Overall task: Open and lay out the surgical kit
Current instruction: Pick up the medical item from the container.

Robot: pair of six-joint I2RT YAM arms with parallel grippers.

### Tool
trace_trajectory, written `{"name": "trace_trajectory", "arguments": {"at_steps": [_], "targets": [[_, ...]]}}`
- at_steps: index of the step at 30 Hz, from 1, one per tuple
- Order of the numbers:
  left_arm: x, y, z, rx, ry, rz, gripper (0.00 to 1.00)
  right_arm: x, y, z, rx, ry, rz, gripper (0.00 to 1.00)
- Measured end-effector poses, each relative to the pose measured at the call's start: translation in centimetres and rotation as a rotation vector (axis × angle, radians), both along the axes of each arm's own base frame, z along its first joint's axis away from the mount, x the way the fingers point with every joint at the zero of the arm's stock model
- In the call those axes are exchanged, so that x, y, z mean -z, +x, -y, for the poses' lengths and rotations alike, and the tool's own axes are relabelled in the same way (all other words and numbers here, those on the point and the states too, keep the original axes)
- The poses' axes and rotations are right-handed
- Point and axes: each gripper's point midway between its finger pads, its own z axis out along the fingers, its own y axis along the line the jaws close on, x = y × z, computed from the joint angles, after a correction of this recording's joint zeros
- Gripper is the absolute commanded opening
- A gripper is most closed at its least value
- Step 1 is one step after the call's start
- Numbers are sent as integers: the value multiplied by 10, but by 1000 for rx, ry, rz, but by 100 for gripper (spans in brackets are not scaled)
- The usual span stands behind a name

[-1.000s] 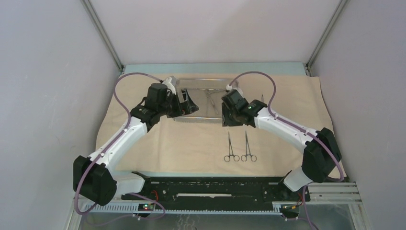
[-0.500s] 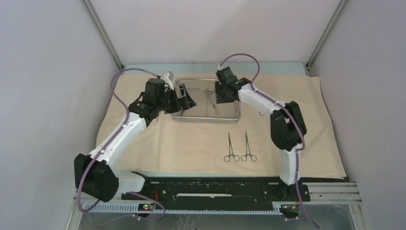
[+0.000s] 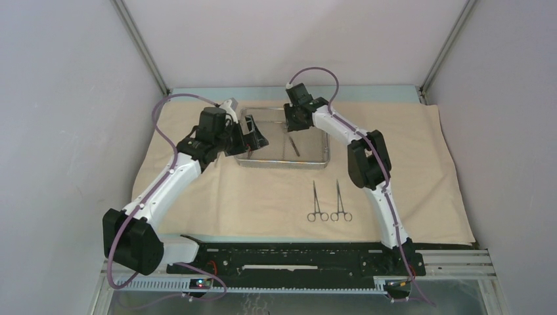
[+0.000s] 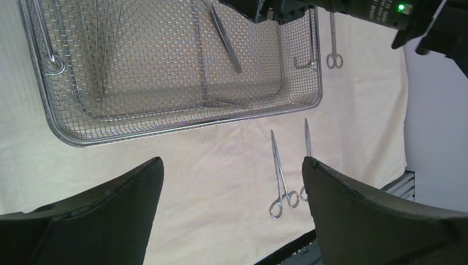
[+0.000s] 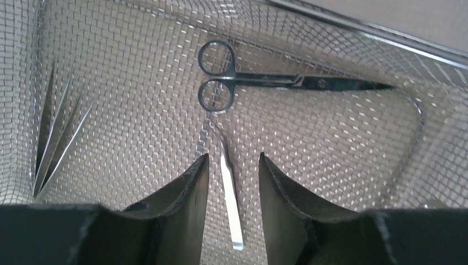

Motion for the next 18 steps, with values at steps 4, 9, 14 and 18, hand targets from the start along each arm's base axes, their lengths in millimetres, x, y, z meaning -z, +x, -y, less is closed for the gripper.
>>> {"name": "trace_trajectory", "arguments": {"at_steps": [4,9,14,18], "targets": [[0,0,-1,-3,0,0,100,10,10,-8,-16,-2,-6,46],[0,1,-1,-4,0,0,100,22,11,-11,-33,-16,-25,45],[0,1,-1,-4,0,-1,100,28,7,-11,-46,-31,-38,40],[0,1,-1,-4,0,-1,100,31,9,-13,-56,-37,-39,35]]}}
